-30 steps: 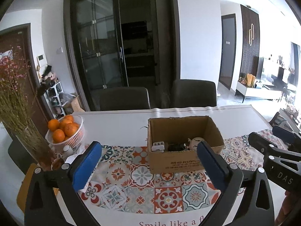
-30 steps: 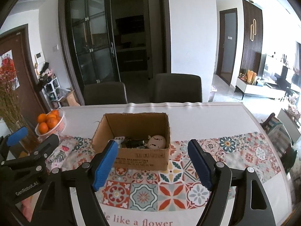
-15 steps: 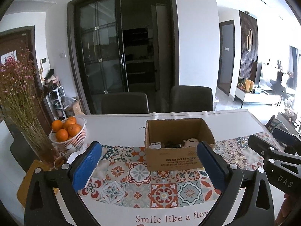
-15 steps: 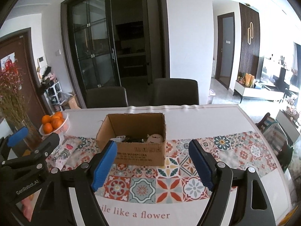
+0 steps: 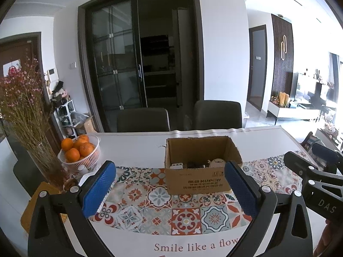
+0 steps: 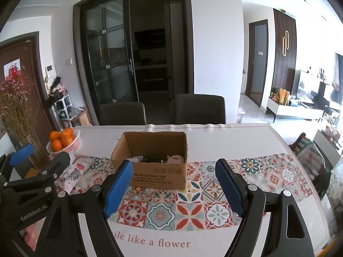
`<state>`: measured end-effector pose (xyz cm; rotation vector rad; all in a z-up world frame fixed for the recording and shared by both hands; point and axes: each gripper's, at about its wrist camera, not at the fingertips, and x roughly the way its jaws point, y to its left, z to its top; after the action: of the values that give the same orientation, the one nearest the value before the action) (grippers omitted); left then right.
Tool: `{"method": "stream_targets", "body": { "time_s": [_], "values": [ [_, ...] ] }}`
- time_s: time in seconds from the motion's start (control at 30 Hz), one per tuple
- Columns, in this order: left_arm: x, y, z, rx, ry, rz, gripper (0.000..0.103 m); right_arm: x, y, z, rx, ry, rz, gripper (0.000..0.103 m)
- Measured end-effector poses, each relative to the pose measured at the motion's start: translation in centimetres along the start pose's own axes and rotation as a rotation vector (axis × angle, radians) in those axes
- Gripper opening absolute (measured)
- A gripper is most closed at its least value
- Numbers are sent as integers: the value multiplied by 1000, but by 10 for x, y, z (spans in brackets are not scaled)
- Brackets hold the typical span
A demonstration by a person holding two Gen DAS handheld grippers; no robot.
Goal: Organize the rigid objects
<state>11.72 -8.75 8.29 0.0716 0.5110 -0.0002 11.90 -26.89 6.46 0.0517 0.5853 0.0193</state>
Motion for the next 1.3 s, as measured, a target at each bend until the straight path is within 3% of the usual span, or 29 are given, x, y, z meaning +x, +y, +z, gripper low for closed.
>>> {"method": "stream_targets", "body": {
  "time_s": [1.3],
  "values": [
    [-12, 4, 9, 2, -33, 2, 103, -8, 2, 2, 0, -20, 16, 80]
  ]
}}
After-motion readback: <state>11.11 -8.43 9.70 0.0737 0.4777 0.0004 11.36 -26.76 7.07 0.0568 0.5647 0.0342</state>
